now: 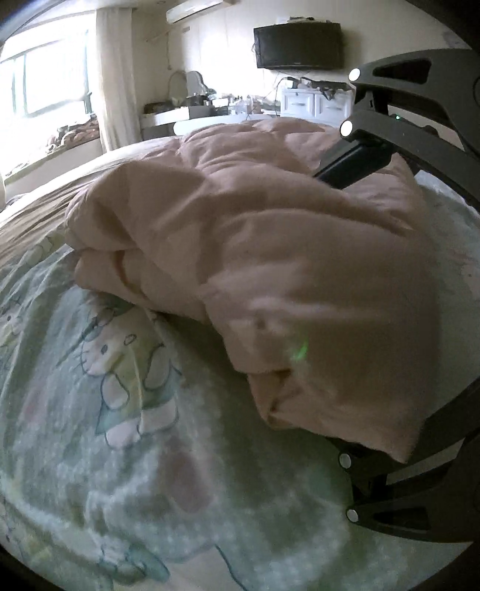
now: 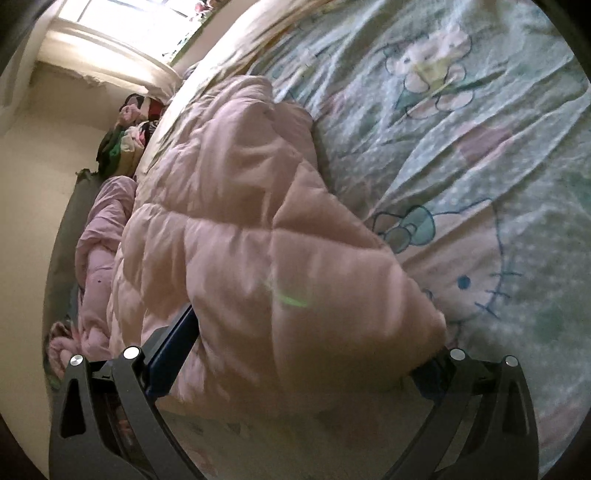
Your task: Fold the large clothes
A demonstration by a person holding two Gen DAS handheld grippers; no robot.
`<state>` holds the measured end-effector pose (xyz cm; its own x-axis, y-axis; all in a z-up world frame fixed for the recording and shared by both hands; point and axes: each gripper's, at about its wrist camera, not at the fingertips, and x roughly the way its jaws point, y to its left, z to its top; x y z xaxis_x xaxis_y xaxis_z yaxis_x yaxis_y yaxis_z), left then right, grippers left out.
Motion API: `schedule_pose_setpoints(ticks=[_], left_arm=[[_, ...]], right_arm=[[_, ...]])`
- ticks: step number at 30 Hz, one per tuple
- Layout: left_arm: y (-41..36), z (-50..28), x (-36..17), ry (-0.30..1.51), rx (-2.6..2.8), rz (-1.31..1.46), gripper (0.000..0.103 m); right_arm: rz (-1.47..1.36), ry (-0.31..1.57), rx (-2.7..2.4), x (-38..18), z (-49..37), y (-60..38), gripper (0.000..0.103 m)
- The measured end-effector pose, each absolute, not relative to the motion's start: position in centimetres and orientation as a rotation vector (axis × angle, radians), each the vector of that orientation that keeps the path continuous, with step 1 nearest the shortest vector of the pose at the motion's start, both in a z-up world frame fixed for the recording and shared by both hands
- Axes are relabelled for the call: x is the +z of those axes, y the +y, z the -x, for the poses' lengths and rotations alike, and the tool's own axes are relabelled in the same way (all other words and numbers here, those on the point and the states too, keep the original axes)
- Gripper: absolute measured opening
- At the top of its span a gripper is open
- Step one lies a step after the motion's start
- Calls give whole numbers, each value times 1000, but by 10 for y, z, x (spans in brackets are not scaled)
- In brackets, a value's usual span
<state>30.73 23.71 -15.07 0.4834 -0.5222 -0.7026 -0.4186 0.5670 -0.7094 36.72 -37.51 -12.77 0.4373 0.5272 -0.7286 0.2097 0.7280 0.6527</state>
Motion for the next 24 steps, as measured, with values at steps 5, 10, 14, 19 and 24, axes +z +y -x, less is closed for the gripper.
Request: schedule_pose_setpoints(ticks=[5, 10, 14, 19, 24], left_arm=[[230, -315, -147, 1102, -62, 939, 95], [226, -321, -146, 1086, -52, 886, 95], [219, -325, -138, 1057, -36, 826, 92], [207, -330, -118, 1013, -42, 704, 63], [190, -333, -91, 968, -53, 539, 44]], right_arm=[[-761, 1120, 231, -136, -379, -374, 99], [-753, 1075, 243, -139, -383, -367, 99], [-722, 1017, 278, -133, -379, -359, 78], [-651, 955, 299, -111, -369, -348, 54], [-493, 894, 306, -80, -365, -328, 43]])
